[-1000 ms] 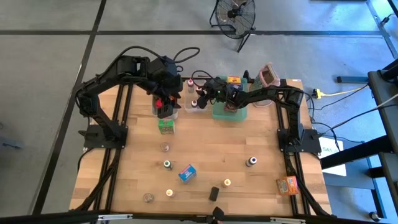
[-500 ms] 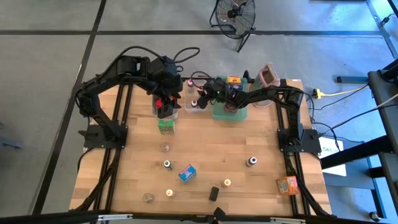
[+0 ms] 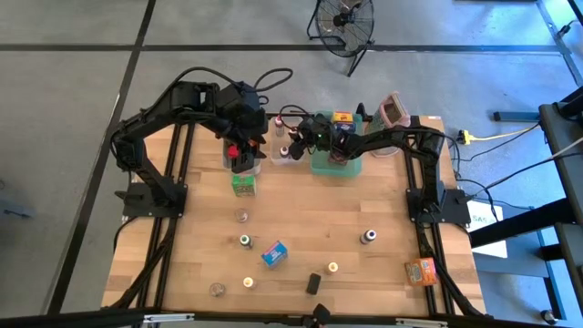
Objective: Pick & Place Kitchen Items
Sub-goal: Put the red food coloring bottle into the transparent bin
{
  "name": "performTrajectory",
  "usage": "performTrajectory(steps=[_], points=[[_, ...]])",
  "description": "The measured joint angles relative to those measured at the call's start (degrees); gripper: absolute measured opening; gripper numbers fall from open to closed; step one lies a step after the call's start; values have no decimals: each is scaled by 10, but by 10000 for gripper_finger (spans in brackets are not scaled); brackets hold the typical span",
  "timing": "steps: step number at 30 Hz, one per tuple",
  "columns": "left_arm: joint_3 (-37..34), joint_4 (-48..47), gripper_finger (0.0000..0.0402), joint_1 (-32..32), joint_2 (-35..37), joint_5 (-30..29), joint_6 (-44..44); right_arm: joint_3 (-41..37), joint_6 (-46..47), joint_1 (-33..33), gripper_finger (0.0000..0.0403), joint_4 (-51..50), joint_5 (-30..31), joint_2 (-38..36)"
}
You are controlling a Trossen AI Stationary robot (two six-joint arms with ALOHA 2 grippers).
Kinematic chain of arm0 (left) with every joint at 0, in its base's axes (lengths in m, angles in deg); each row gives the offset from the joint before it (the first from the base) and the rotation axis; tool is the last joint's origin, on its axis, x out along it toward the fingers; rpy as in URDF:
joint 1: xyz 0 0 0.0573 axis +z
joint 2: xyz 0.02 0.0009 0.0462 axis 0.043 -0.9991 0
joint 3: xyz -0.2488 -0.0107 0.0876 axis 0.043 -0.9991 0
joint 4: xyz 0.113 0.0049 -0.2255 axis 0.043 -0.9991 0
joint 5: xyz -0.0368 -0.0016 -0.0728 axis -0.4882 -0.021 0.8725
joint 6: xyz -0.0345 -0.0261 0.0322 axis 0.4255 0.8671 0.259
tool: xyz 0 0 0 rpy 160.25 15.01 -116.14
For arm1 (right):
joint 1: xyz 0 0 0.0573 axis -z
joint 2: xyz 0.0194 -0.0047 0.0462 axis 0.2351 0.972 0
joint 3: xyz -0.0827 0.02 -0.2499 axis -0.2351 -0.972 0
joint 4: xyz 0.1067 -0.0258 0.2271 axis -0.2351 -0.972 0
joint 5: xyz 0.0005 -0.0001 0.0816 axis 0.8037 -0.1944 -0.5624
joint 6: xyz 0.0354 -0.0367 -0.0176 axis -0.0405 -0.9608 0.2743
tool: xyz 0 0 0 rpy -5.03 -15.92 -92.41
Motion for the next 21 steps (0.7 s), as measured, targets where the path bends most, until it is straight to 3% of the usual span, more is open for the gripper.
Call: performTrajectory(steps=[21], points=[[0, 0, 198, 0, 0, 0, 0, 0, 4, 0, 141, 5, -20, 0]])
